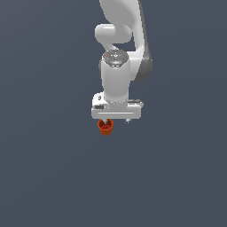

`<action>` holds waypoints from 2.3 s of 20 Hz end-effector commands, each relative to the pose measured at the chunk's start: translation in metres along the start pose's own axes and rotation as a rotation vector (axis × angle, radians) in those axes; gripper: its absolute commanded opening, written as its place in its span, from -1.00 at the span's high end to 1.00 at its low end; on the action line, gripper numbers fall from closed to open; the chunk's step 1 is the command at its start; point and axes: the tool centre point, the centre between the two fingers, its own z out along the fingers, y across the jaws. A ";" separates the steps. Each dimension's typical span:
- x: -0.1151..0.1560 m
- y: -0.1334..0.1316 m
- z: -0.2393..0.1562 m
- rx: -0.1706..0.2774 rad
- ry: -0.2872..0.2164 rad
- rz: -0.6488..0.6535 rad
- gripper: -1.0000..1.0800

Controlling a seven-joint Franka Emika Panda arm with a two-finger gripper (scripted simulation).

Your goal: Pick up the object and move it to a goal position.

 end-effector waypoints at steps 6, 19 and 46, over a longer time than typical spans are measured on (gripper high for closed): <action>-0.001 0.006 -0.003 -0.010 0.000 0.005 -0.23; -0.007 0.011 0.002 -0.049 -0.010 -0.059 -0.23; -0.066 0.038 0.056 -0.412 -0.208 -0.934 -0.23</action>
